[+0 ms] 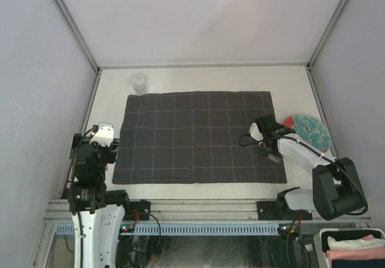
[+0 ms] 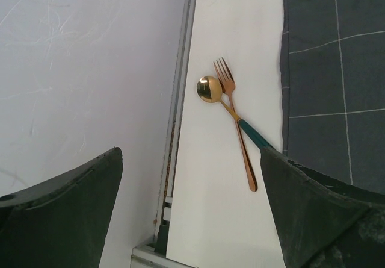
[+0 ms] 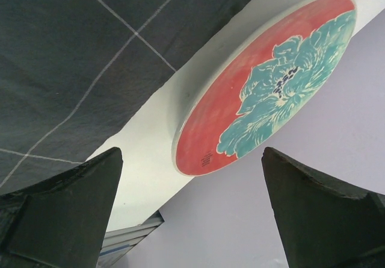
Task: Set the dinner table for one person
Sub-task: Pick up the plate at the center of the board.
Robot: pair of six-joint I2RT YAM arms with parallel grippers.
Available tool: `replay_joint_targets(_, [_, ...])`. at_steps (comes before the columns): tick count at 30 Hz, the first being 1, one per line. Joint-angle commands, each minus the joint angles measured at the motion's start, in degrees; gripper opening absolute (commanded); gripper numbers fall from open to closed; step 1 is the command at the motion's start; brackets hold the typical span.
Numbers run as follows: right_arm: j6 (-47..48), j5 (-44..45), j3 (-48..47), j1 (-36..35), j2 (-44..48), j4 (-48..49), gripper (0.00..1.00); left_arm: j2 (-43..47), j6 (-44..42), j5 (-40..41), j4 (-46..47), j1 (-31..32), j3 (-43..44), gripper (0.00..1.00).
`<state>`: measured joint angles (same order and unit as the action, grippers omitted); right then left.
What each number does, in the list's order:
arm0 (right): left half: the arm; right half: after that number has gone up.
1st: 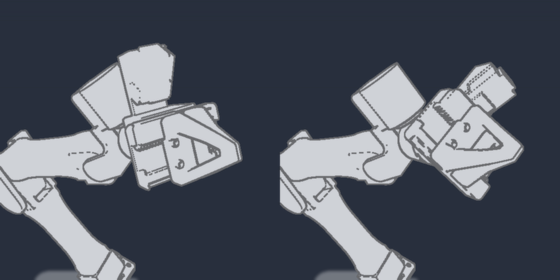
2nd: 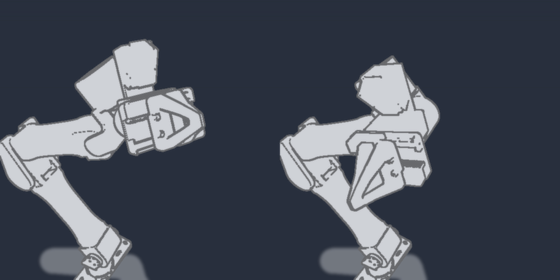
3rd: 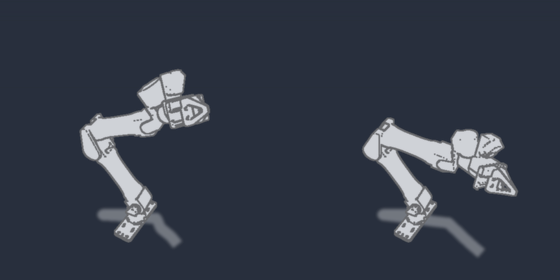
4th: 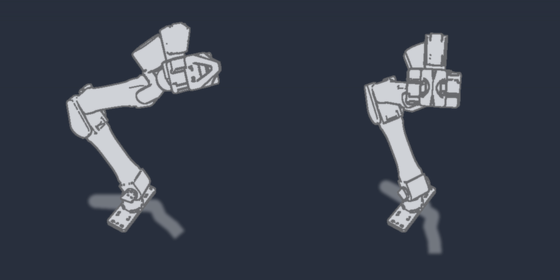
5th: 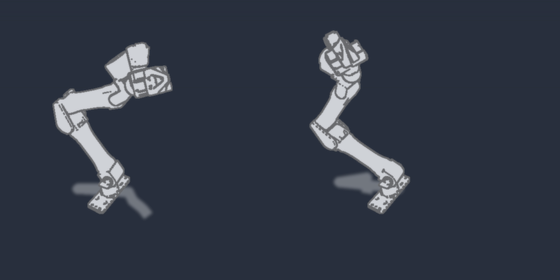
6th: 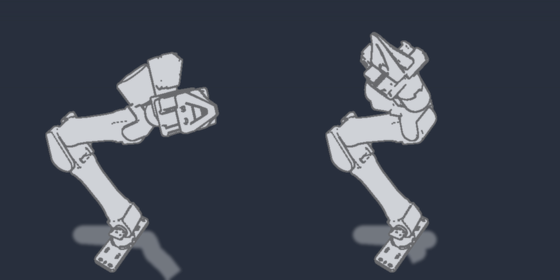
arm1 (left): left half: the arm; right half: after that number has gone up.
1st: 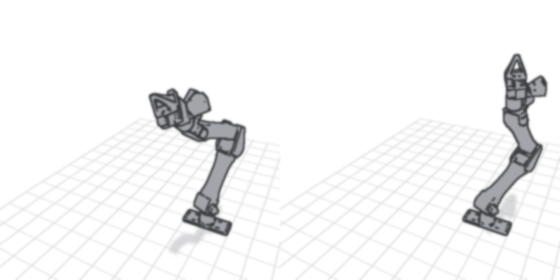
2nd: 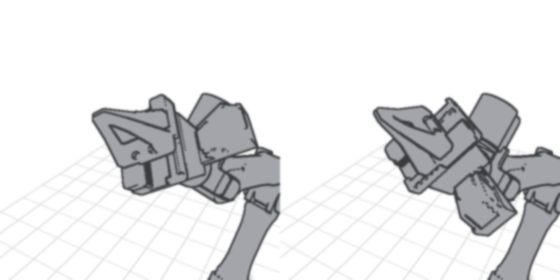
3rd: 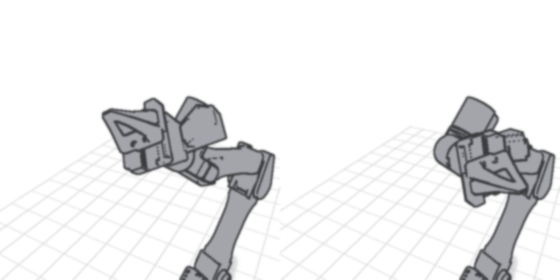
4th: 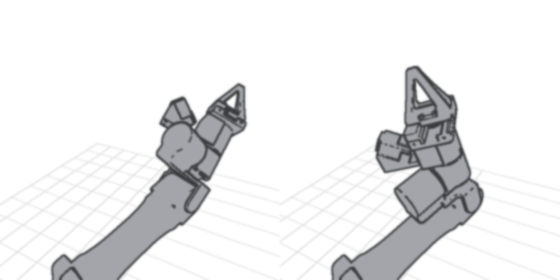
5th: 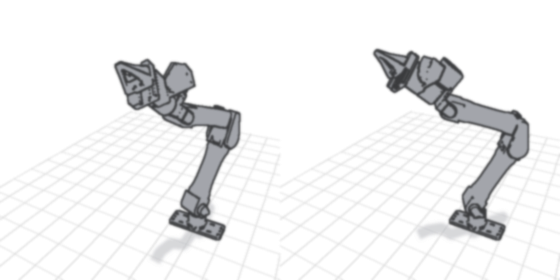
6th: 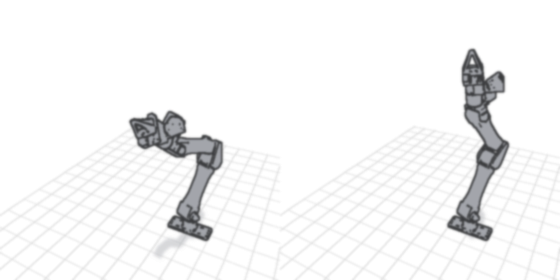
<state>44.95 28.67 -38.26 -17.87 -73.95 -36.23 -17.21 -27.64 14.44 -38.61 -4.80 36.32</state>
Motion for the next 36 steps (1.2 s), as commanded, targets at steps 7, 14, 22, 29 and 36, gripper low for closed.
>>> replay_joint_targets(7, [2.86,3.25,-0.50,4.76,-5.65,8.20,1.00,-1.38,-0.54,-0.42,2.09,-0.50,0.81,1.00])
replay_joint_targets(14, [2.07,1.54,-0.50,6.00,-7.68,10.73,0.99,-1.38,-0.20,-0.12,2.05,-0.49,1.13,1.00])
replay_joint_targets(22, [1.38,0.70,-0.46,7.17,-9.44,14.39,0.94,-1.16,-0.38,0.22,1.70,-0.48,1.56,1.00])
replay_joint_targets(29, [1.37,-0.37,0.05,10.03,-11.75,17.20,0.85,-0.84,-0.36,0.33,1.52,-0.48,1.83,1.00])
replay_joint_targets(36, [2.42,-1.46,0.06,12.30,-12.40,18.07,0.79,-0.51,0.23,0.07,1.26,-0.48,1.44,1.00])
